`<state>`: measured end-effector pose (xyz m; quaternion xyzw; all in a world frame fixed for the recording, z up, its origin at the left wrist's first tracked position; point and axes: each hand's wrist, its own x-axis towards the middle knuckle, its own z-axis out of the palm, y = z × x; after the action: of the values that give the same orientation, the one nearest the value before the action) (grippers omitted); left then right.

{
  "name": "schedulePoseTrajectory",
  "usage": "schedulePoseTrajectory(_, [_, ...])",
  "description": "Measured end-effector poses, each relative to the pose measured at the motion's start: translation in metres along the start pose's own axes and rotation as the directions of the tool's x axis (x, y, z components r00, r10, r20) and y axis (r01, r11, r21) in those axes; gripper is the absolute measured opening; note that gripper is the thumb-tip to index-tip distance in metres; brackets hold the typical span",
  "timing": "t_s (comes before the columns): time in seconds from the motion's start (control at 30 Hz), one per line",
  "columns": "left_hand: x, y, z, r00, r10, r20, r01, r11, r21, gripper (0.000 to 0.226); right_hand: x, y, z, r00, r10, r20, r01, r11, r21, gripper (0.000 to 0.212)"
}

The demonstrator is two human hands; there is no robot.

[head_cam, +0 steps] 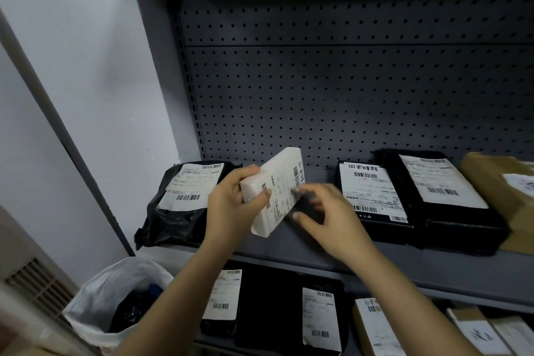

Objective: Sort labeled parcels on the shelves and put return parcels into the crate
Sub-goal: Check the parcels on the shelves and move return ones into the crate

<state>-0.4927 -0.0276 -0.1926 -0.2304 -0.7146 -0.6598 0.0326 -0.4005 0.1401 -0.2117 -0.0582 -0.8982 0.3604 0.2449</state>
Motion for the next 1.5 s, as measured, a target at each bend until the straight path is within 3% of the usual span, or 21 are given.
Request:
schedulePoseTrajectory(0.1, [0.006, 0.010, -0.006, 0.986, 0.113, 0.122, -0.123, 0.990, 0.073, 0.037, 0.014, -0.010, -0.016, 0.988, -0.148, -0.041, 0.142, 0.982, -0.126, 0.062])
schedulePoseTrajectory(0.23, [0.012, 0.024, -0.014, 0.932, 0.227, 0.283, -0.280, 0.946, 0.163, 0.040, 0.036, -0.019, -0.031, 0.962, -0.232, 0.146, 0.270, 0.899, -0.345, 0.074])
schedulePoseTrajectory(0.33, [0.014, 0.036, -0.017, 0.889, 0.293, 0.352, -0.372, 0.910, 0.183, 0.042, 0.049, -0.020, -0.038, 0.941, -0.252, 0.225, 0.318, 0.885, -0.340, 0.064])
schedulePoseTrajectory(0.5, [0.013, 0.044, -0.023, 0.877, 0.375, 0.300, -0.450, 0.860, 0.241, 0.048, 0.048, -0.025, -0.043, 0.957, -0.257, 0.132, 0.281, 0.933, -0.226, 0.040])
schedulePoseTrajectory(0.6, [0.012, 0.043, -0.027, 0.911, 0.376, 0.167, -0.403, 0.898, 0.178, 0.057, 0.042, -0.026, -0.046, 0.977, -0.211, 0.001, 0.210, 0.974, -0.086, 0.033])
schedulePoseTrajectory(0.7, [0.010, 0.037, -0.028, 0.953, 0.296, 0.061, -0.301, 0.949, 0.093, 0.061, 0.035, -0.029, -0.050, 0.993, -0.060, -0.106, 0.080, 0.977, 0.198, 0.031])
schedulePoseTrajectory(0.83, [0.002, 0.026, -0.016, 0.983, 0.115, 0.145, -0.121, 0.992, 0.031, 0.075, 0.029, -0.033, -0.053, 0.982, 0.127, -0.141, -0.038, 0.859, 0.510, 0.033])
schedulePoseTrajectory(0.93, [-0.005, 0.021, -0.002, 0.969, 0.066, 0.238, -0.060, 0.998, -0.031, 0.071, 0.024, -0.037, -0.055, 0.970, 0.216, -0.107, -0.091, 0.738, 0.668, 0.037])
schedulePoseTrajectory(1.03, [-0.011, 0.023, 0.009, 0.955, 0.093, 0.281, -0.072, 0.994, -0.085, 0.059, 0.022, -0.040, -0.057, 0.963, 0.254, -0.090, -0.115, 0.689, 0.716, 0.045])
schedulePoseTrajectory(1.2, [-0.013, 0.025, 0.019, 0.965, 0.104, 0.240, -0.064, 0.984, -0.167, 0.058, 0.017, -0.038, -0.063, 0.958, 0.286, -0.029, -0.182, 0.681, 0.710, 0.033])
schedulePoseTrajectory(1.3, [-0.010, 0.024, 0.025, 0.975, 0.087, 0.206, -0.044, 0.978, -0.204, 0.058, 0.012, -0.032, -0.059, 0.957, 0.289, 0.017, -0.225, 0.706, 0.672, 0.047])
schedulePoseTrajectory(1.37, [-0.008, 0.026, 0.028, 0.982, 0.073, 0.176, -0.032, 0.974, -0.225, 0.056, 0.008, -0.029, -0.054, 0.962, 0.273, 0.020, -0.213, 0.701, 0.681, 0.053])
schedulePoseTrajectory(1.5, [-0.004, 0.027, 0.031, 0.979, 0.058, 0.196, -0.018, 0.980, -0.199, 0.051, 0.001, -0.023, -0.051, 0.973, 0.228, -0.024, -0.145, 0.692, 0.708, 0.045])
